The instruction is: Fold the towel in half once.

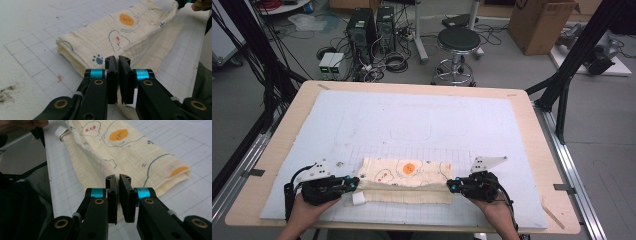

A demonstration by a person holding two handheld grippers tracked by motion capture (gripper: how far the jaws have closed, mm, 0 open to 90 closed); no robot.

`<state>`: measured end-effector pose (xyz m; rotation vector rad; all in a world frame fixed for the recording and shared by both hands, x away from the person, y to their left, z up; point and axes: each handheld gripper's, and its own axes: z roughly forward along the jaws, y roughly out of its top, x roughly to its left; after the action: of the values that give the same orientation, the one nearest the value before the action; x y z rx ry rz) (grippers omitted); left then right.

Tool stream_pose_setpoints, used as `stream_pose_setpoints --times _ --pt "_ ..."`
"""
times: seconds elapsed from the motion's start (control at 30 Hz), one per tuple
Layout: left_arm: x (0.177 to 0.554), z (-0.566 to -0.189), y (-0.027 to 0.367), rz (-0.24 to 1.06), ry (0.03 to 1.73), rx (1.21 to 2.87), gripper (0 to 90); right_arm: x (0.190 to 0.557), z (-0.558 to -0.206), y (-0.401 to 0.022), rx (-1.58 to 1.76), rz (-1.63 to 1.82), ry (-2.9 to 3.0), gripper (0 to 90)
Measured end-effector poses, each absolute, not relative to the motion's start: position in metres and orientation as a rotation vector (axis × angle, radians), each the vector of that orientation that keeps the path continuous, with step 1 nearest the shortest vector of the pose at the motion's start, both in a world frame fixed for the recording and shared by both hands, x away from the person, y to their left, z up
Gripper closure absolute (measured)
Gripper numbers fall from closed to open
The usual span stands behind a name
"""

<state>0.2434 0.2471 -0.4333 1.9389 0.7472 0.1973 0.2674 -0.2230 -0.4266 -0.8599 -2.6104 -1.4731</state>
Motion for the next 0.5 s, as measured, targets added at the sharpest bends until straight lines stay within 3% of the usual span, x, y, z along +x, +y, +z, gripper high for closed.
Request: stream_pose_setpoints --times 0.27,0.5 --pt "0.24 -0.428 0.252 0.17 0.732 1.871 65.1 0.26 -0.422 -0.227 -0.832 -1.513 -2.547 69.3" --pt "0.24 -0.436 0.232 0.165 0.686 2.01 68.0 0.258 -0.425 -0.222 -0.797 -1.47 -2.579 68.6"
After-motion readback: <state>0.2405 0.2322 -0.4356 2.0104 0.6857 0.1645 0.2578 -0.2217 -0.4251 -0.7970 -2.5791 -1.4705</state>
